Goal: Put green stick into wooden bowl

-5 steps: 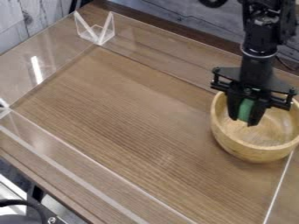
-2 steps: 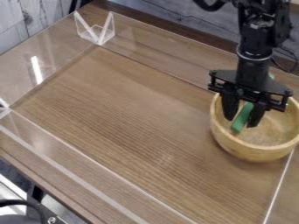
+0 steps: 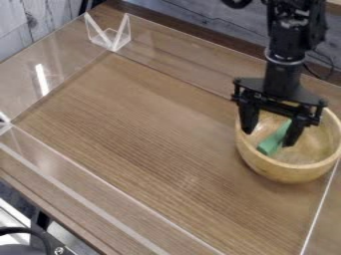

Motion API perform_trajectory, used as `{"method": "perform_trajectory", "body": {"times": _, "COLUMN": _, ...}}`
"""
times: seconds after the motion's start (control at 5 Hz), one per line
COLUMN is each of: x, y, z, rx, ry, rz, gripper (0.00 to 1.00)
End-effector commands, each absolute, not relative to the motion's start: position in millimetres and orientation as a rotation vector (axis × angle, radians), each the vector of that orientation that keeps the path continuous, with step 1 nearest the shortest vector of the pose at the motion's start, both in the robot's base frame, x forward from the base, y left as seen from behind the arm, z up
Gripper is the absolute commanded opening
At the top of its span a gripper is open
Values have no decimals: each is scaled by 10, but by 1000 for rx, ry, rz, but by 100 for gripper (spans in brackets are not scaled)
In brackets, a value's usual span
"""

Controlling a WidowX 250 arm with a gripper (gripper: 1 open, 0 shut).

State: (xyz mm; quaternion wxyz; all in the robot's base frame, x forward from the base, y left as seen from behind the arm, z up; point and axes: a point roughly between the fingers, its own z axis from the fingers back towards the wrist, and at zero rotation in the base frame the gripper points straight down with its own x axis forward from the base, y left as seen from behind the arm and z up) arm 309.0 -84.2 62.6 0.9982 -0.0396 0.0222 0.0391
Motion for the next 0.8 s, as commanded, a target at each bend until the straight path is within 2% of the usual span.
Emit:
{"method": "perform_trajectory", "body": {"times": 0.0, "x": 3208, "y": -743, "z": 1060, "rx": -104, "ry": -56, "rz": 90, "gripper": 100}}
{"method": "perform_trajectory", "body": {"times": 0.4, "x": 3171, "y": -318, "z": 1444, "rx": -109, "ry": -91, "rz": 109, "gripper": 100}}
{"method": "perform_trajectory", "body": {"times": 0.6, "x": 3160, "y": -366, "z": 1444, "rx": -100, "ry": -106, "rz": 100, "gripper": 100}}
